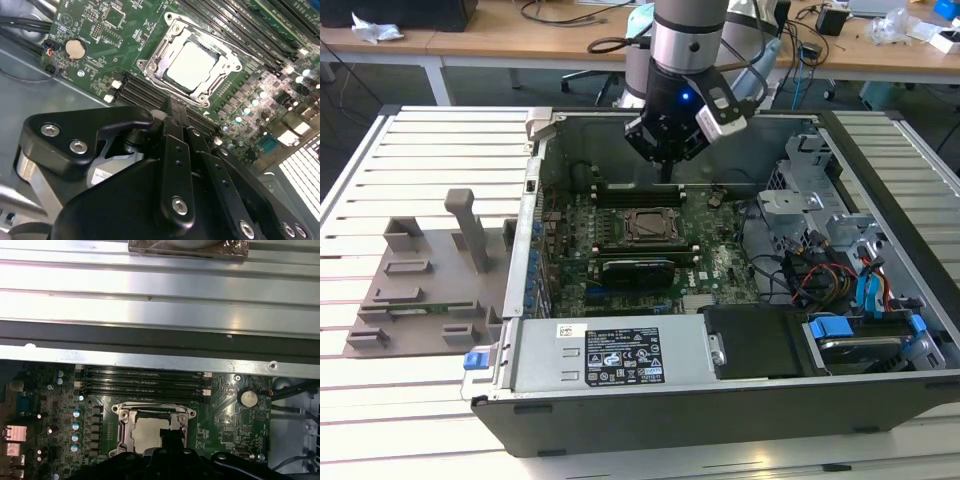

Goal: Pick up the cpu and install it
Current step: 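Install the first cpu locking lever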

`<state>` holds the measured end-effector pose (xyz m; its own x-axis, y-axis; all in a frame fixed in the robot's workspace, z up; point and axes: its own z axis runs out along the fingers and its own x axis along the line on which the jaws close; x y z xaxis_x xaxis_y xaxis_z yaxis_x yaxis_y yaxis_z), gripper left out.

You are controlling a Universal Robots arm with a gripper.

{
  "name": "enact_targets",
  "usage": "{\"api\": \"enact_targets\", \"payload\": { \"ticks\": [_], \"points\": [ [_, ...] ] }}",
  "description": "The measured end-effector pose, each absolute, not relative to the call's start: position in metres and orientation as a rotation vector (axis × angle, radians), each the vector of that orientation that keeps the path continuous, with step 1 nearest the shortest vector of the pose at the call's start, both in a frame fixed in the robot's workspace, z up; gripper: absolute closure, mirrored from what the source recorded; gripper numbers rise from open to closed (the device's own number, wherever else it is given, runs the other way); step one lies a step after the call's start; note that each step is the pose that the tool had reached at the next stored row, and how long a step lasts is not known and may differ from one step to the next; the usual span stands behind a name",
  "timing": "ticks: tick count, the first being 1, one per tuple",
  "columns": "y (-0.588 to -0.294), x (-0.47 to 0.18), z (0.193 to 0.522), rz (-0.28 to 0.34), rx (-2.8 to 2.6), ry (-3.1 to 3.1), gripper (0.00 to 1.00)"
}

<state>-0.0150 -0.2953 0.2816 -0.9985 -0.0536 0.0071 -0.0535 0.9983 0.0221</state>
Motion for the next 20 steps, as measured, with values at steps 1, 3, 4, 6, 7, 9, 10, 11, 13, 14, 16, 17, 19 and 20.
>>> {"api": "enact_targets", "payload": {
  "ticks": [1, 3, 4, 6, 7, 9, 10, 11, 13, 14, 16, 17, 19, 20],
  "points": [
    [-0.295, -0.015, 0.286, -0.034, 0.084, -3.133, 0.89],
    [-0.295, -0.015, 0.291, -0.034, 0.084, -3.133, 0.89],
    [-0.295, -0.015, 0.293, -0.034, 0.084, -3.133, 0.89],
    [-0.295, -0.015, 0.297, -0.034, 0.084, -3.133, 0.89],
    [-0.295, -0.015, 0.298, -0.034, 0.084, -3.133, 0.89],
    [-0.295, -0.015, 0.305, -0.034, 0.084, -3.133, 0.89],
    [-0.295, -0.015, 0.308, -0.034, 0.084, -3.133, 0.89],
    [-0.295, -0.015, 0.311, -0.034, 0.084, -3.133, 0.89],
    [-0.295, -0.015, 0.316, -0.034, 0.084, -3.133, 0.89],
    [-0.295, -0.015, 0.318, -0.034, 0.084, -3.133, 0.89],
    [-0.295, -0.015, 0.321, -0.034, 0.084, -3.133, 0.89],
    [-0.295, -0.015, 0.322, -0.034, 0.084, -3.133, 0.89],
    [-0.295, -0.015, 0.326, -0.034, 0.084, -3.133, 0.89],
    [-0.295, -0.015, 0.327, -0.034, 0.084, -3.133, 0.89]
  ]
}}
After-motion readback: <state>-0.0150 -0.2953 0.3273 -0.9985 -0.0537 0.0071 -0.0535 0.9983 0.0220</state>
